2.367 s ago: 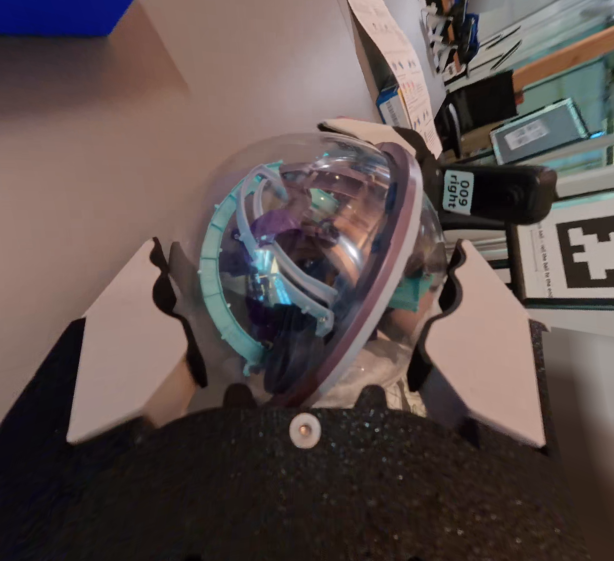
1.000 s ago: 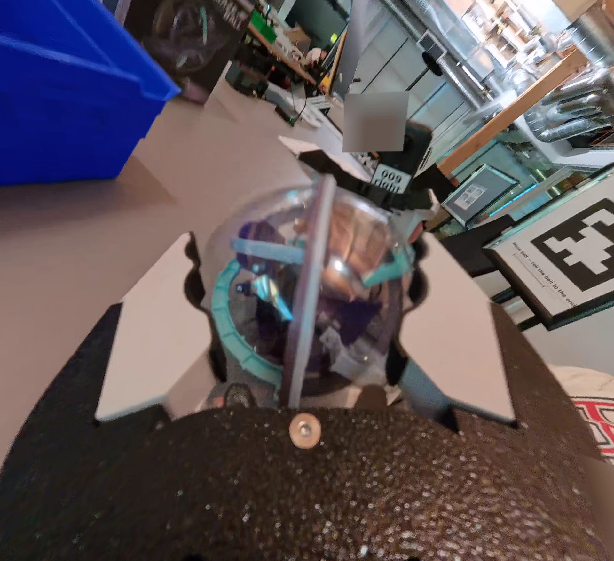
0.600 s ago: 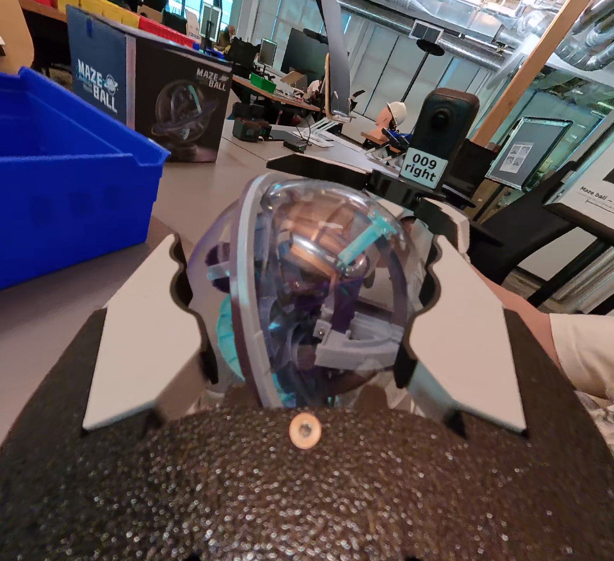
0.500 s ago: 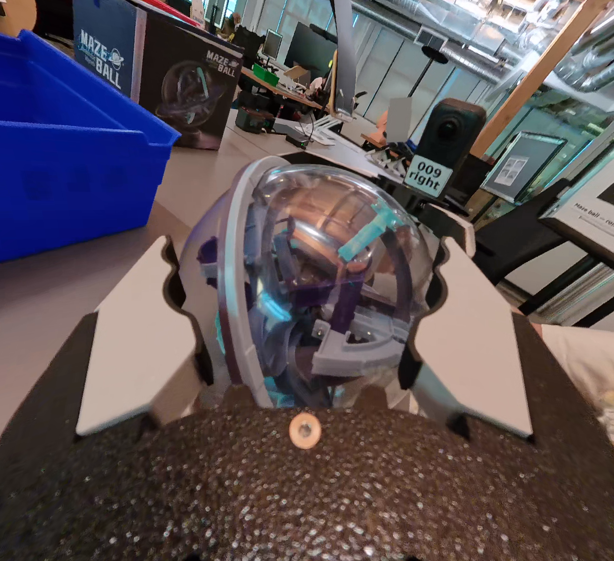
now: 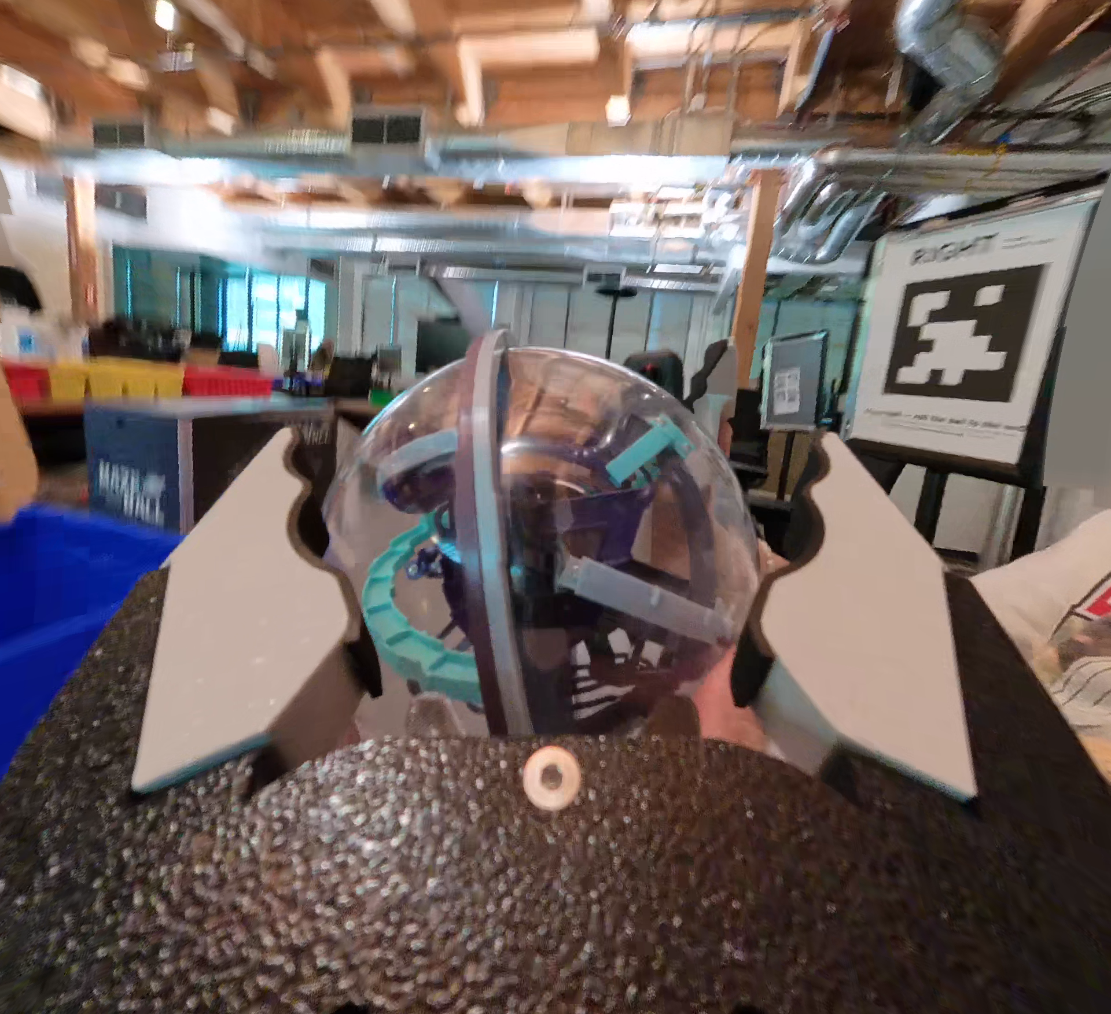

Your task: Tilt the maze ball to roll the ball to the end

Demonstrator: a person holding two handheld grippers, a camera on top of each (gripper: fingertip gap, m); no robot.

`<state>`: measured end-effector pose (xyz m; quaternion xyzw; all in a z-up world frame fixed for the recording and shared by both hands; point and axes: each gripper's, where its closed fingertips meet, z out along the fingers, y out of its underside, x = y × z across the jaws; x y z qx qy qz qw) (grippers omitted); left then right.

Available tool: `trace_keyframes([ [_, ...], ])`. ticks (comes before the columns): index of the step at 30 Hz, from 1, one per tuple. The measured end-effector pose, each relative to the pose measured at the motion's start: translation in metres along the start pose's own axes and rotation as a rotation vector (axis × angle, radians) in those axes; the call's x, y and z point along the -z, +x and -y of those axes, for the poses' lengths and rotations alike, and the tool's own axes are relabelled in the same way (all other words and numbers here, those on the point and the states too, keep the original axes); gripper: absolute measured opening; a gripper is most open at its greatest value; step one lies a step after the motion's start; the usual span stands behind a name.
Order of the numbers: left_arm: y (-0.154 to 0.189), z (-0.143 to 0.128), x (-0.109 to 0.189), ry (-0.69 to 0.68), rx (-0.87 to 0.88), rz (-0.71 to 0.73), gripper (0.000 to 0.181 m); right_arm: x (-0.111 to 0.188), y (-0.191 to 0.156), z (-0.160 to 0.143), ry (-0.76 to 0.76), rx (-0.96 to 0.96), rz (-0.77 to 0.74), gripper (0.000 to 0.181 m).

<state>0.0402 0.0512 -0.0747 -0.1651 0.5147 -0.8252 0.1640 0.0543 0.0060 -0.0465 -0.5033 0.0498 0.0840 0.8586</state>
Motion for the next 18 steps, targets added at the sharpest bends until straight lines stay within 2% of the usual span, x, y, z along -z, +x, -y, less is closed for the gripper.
trace_keyframes([
  [2, 0.021, 0.031, 0.004, 0.12, -0.051, -0.067, 0.147, -0.005, -0.03, 0.022, 0.068, 0.094, 0.061, 0.096],
  [3, 0.031, 0.045, 0.006, 0.17, -0.057, -0.092, 0.146, -0.007, -0.046, 0.028, 0.084, 0.145, 0.092, 0.095],
  [8, 0.071, 0.107, 0.019, 0.377, -0.011, -0.206, 0.146, -0.013, -0.121, 0.049, 0.169, 0.365, 0.242, 0.103],
  [13, 0.115, 0.128, 0.021, 0.395, -0.142, -0.276, 0.149, -0.015, -0.174, 0.042, 0.156, 0.636, 0.346, 0.127],
  [18, 0.14, 0.136, 0.02, 0.408, -0.199, -0.315, 0.149, -0.023, -0.195, 0.032, 0.124, 0.861, 0.317, 0.144],
])
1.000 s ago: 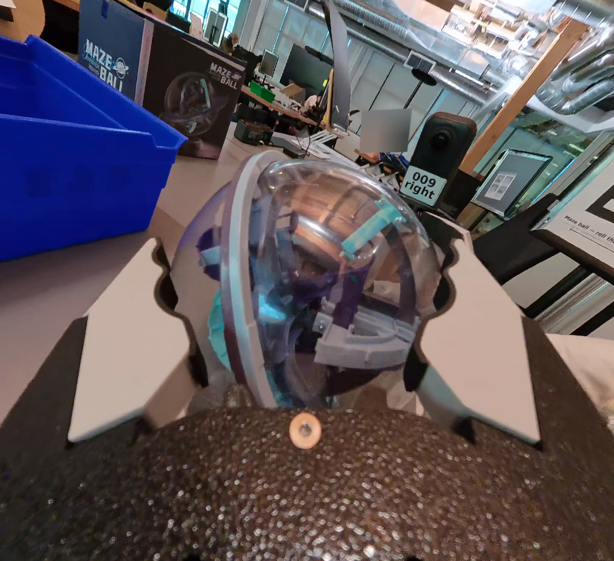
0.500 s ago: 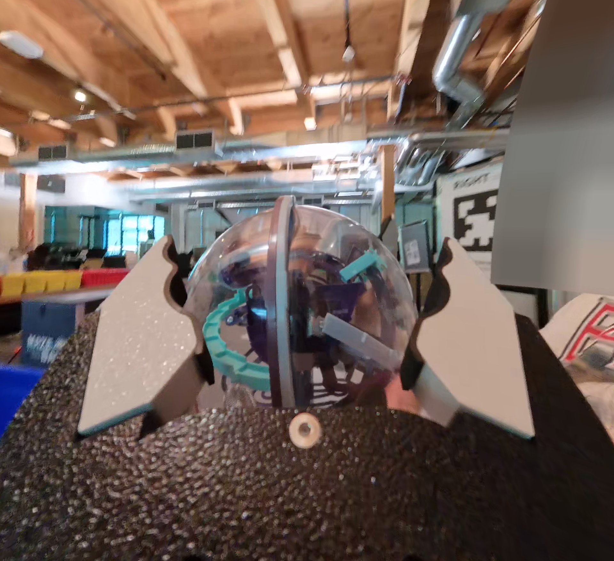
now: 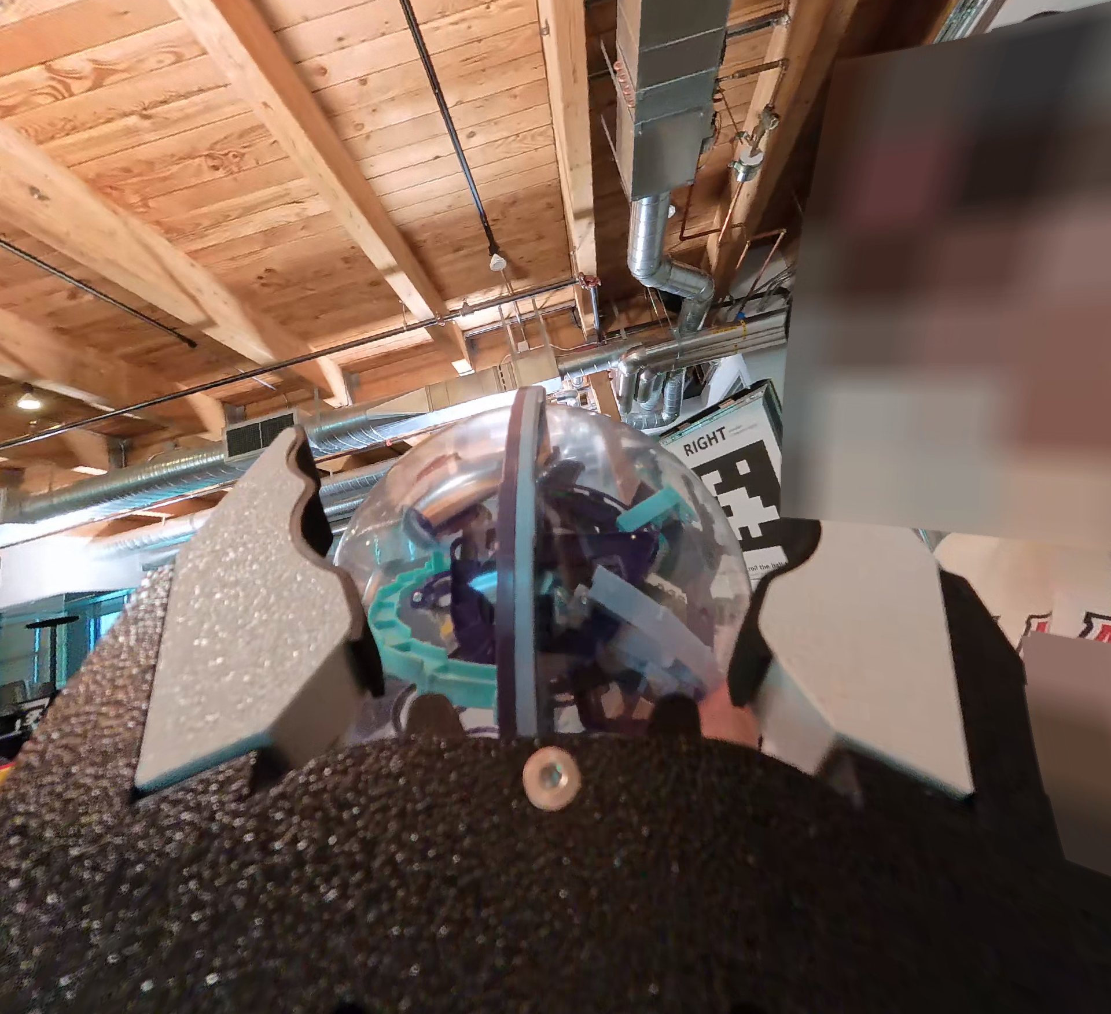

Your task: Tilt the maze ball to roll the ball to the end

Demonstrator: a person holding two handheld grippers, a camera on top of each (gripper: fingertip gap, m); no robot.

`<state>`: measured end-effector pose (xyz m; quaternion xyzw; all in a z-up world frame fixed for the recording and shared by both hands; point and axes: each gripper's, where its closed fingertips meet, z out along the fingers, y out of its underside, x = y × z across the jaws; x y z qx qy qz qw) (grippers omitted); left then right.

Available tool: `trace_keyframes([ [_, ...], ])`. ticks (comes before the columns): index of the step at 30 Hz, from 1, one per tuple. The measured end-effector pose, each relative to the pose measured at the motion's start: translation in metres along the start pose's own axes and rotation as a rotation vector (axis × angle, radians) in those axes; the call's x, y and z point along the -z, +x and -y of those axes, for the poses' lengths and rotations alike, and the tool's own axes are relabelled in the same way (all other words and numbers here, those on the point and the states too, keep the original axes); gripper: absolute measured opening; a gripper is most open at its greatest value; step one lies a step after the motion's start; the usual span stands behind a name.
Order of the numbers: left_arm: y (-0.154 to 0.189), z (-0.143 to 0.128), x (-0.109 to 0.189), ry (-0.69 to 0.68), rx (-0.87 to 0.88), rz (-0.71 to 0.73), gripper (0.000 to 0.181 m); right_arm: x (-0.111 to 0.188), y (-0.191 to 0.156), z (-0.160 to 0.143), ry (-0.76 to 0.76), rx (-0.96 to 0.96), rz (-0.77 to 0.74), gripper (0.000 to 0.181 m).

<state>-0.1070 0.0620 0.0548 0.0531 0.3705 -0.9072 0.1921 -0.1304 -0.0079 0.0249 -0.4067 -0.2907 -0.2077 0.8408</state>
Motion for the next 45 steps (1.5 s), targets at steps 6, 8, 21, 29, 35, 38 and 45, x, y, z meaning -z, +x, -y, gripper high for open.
trace_keyframes([
  [6, 0.013, 0.004, -0.008, 0.002, -0.035, -0.024, 0.148, -0.005, -0.008, 0.004, -0.02, 0.104, 0.0, 0.154],
  [8, 0.014, 0.001, -0.01, -0.006, -0.052, -0.017, 0.148, -0.005, -0.005, 0.003, -0.021, 0.112, -0.009, 0.155],
  [21, -0.019, -0.013, -0.018, -0.086, 0.01, 0.221, 0.156, 0.008, 0.023, -0.013, 0.003, 0.005, -0.088, 0.157],
  [29, -0.036, -0.066, -0.015, -0.41, 0.127, 0.502, 0.158, 0.026, 0.047, -0.042, 0.059, -0.322, -0.132, 0.157],
  [35, -0.048, -0.082, 0.007, -0.589, 0.222, 0.637, 0.157, 0.024, 0.048, -0.065, 0.093, -0.535, -0.159, 0.152],
  [38, -0.049, -0.086, 0.013, -0.664, 0.218, 0.661, 0.157, 0.023, 0.045, -0.071, 0.111, -0.594, -0.153, 0.151],
  [45, -0.015, -0.069, -0.013, -0.622, 0.141, 0.462, 0.156, 0.038, 0.058, -0.053, 0.298, -0.752, -0.147, 0.151],
])
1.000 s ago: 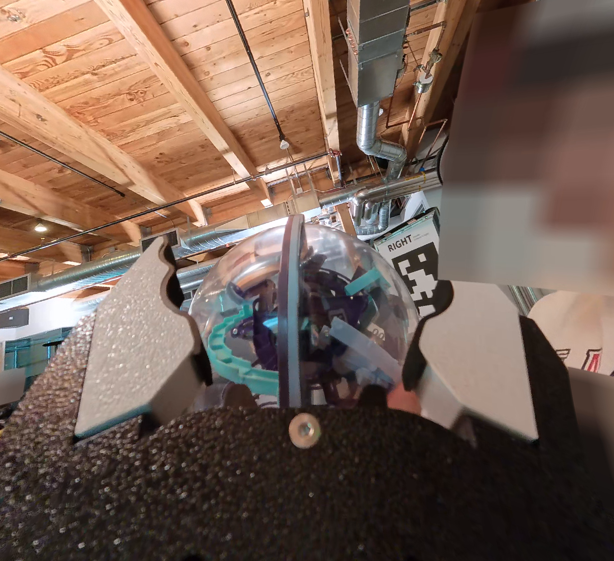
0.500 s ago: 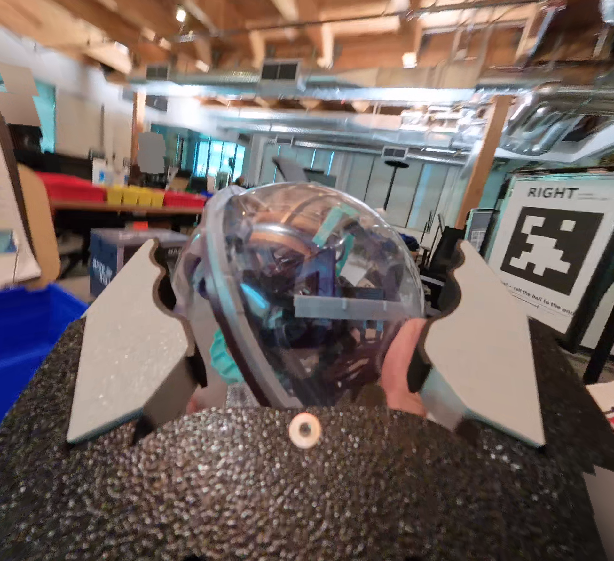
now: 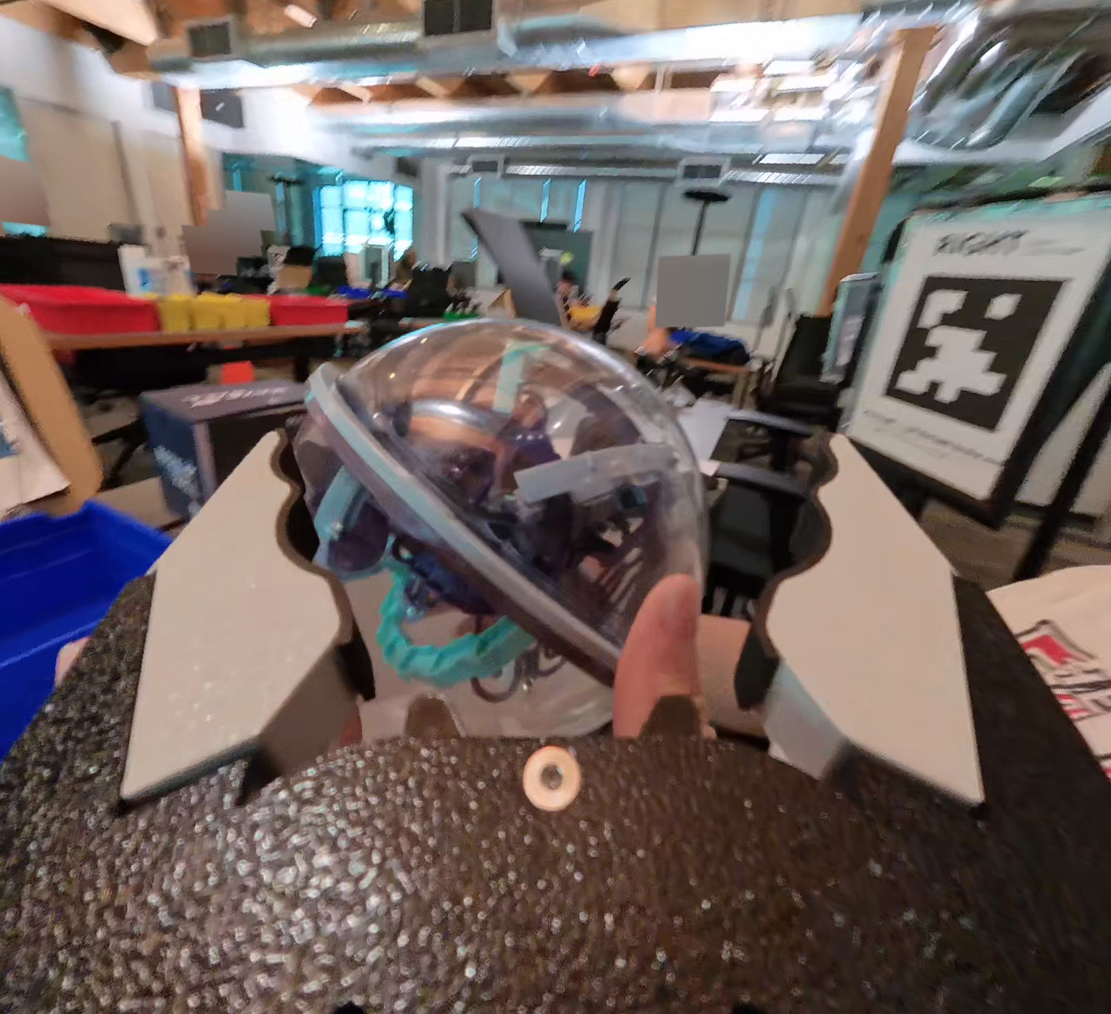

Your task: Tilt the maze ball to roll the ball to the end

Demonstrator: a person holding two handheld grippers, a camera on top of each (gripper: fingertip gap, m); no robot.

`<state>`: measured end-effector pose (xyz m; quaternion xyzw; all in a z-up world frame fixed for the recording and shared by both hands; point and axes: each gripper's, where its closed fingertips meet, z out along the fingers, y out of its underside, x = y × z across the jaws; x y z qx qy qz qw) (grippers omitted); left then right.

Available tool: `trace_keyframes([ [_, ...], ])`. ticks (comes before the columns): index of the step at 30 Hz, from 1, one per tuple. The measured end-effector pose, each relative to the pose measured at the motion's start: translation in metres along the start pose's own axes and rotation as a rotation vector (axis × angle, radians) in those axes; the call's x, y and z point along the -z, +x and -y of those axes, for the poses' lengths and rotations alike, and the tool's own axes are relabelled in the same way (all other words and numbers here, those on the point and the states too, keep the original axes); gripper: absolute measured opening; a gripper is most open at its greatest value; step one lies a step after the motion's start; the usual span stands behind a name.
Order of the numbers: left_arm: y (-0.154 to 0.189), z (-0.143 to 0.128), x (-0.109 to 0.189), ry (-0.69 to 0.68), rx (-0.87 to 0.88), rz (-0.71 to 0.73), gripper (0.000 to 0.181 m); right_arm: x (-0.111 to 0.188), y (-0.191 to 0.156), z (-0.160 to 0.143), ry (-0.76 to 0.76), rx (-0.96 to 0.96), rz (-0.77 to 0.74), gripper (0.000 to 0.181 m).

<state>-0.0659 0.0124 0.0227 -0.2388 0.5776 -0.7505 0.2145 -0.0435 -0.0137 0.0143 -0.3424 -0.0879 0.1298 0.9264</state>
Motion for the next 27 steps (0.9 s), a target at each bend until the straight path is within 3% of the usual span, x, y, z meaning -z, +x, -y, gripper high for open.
trace_keyframes([
  [4, -0.007, 0.01, 0.005, 0.086, 0.096, -0.035, 0.156, 0.001, -0.005, 0.006, 0.046, -0.035, 0.028, 0.149],
  [9, -0.023, 0.02, 0.013, 0.208, 0.272, -0.133, 0.157, -0.004, -0.015, 0.01, 0.014, 0.094, 0.034, 0.148],
  [12, -0.03, 0.017, 0.012, 0.21, 0.365, -0.163, 0.157, -0.007, -0.019, 0.011, -0.005, 0.136, 0.039, 0.148],
  [20, -0.038, 0.019, 0.013, 0.263, 0.399, -0.181, 0.156, -0.011, -0.021, 0.01, -0.049, 0.221, 0.014, 0.15],
  [25, -0.033, 0.032, 0.022, 0.368, 0.384, -0.267, 0.157, -0.017, -0.03, 0.01, -0.115, 0.365, 0.026, 0.15],
  [27, -0.031, 0.03, 0.02, 0.347, 0.401, -0.292, 0.155, -0.019, -0.034, 0.01, -0.148, 0.412, 0.043, 0.151],
])
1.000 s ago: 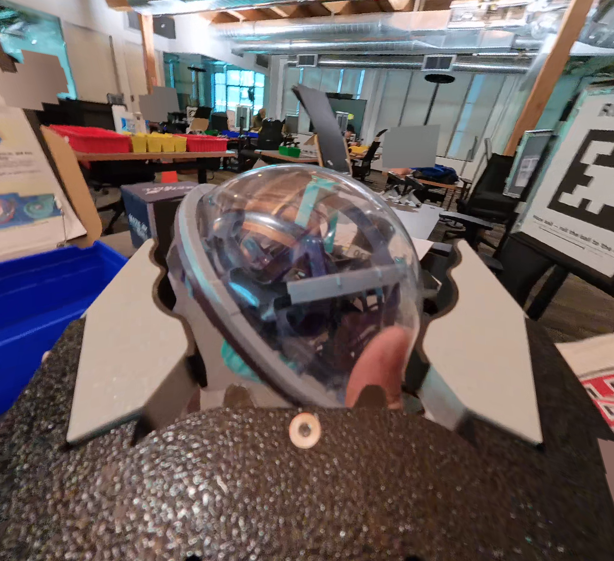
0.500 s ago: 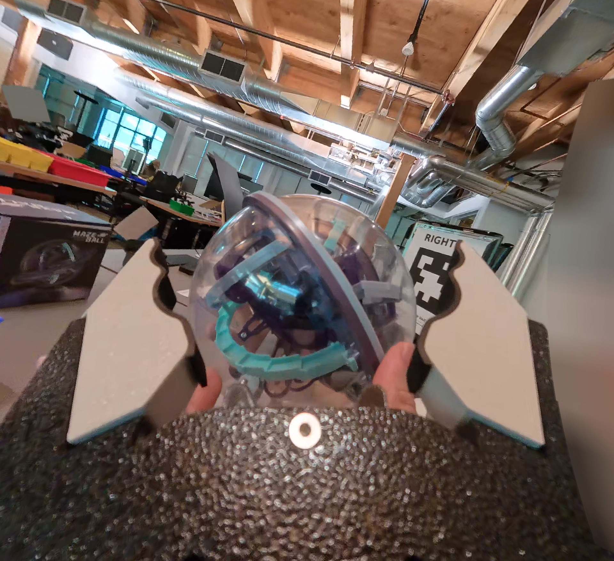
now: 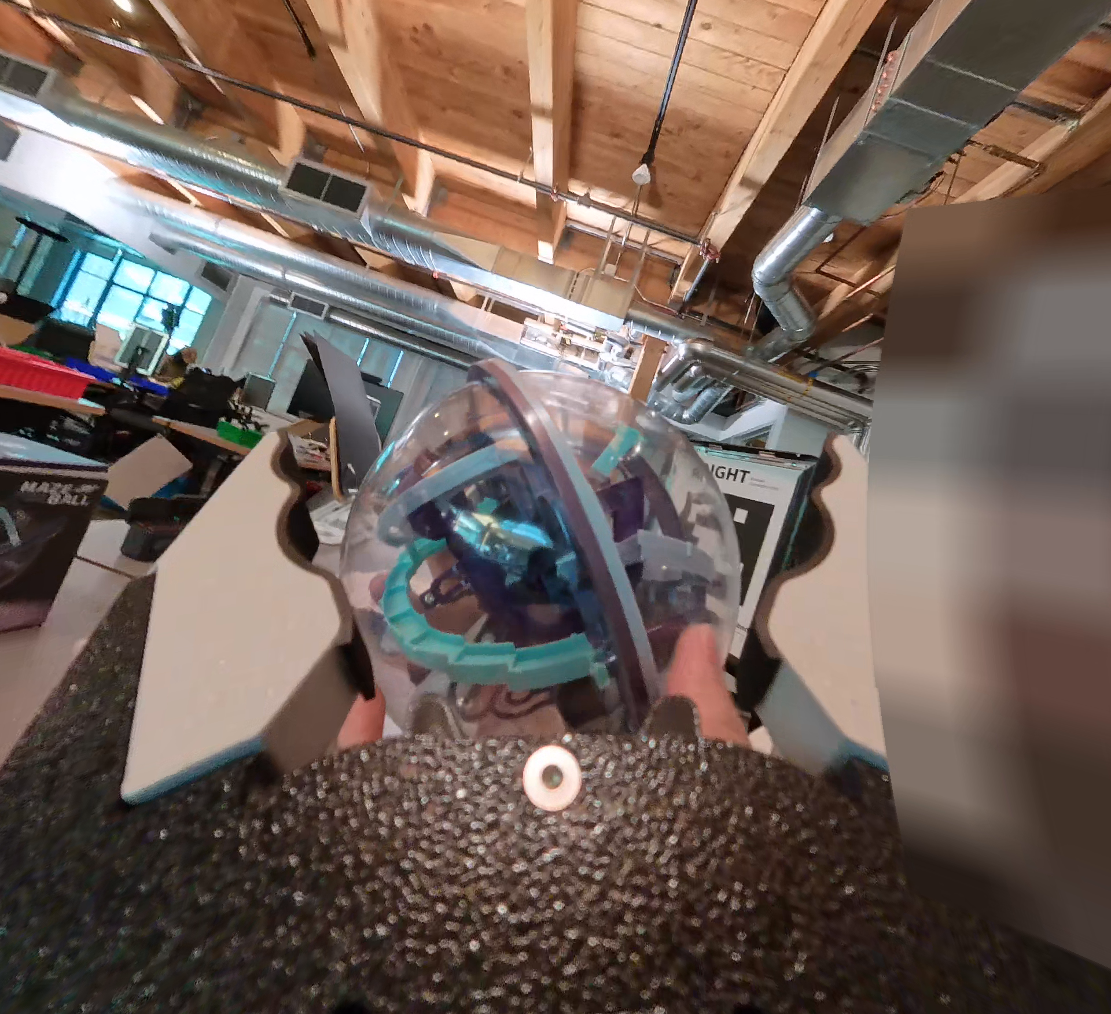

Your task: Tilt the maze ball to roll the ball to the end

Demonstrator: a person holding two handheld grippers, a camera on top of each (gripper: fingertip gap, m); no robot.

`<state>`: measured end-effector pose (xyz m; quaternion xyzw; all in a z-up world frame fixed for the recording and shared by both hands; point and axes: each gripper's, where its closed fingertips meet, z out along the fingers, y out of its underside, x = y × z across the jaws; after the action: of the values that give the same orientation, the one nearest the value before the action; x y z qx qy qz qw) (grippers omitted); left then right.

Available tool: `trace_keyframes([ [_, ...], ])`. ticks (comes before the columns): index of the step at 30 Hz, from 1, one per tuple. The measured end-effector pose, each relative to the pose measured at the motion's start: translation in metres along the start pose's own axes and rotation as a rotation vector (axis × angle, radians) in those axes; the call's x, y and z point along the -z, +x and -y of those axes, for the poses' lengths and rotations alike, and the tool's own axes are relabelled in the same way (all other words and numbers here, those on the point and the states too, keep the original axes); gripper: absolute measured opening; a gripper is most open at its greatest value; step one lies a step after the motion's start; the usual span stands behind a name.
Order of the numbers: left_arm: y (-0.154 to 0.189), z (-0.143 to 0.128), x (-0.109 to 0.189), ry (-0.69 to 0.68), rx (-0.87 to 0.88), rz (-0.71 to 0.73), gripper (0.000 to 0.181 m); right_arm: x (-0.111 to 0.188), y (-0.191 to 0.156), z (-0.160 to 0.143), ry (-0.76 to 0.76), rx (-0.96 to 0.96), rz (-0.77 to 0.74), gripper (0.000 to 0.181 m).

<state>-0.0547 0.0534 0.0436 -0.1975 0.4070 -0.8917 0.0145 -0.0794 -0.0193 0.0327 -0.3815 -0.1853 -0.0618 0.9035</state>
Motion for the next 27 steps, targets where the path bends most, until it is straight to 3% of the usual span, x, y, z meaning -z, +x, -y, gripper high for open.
trace_keyframes([
  [3, -0.002, -0.024, -0.007, -0.116, -0.073, 0.006, 0.157, -0.004, -0.013, 0.001, -0.074, 0.122, 0.068, 0.141],
  [4, 0.001, -0.028, -0.01, -0.126, -0.109, -0.016, 0.156, -0.005, -0.016, 0.001, -0.101, 0.169, 0.07, 0.146],
  [8, 0.015, -0.009, -0.012, 0.081, -0.139, -0.086, 0.155, -0.01, -0.017, 0.013, -0.105, 0.286, 0.016, 0.15],
  [13, 0.016, -0.003, -0.01, 0.152, -0.11, -0.118, 0.155, -0.009, -0.012, 0.021, -0.063, 0.256, -0.02, 0.144],
  [21, 0.023, -0.002, -0.009, 0.134, -0.403, -0.051, 0.155, -0.002, 0.005, 0.017, -0.008, 0.102, -0.056, 0.141],
  [27, 0.042, -0.004, -0.008, 0.129, -0.472, -0.142, 0.156, -0.005, -0.009, 0.028, 0.05, 0.149, -0.018, 0.141],
])
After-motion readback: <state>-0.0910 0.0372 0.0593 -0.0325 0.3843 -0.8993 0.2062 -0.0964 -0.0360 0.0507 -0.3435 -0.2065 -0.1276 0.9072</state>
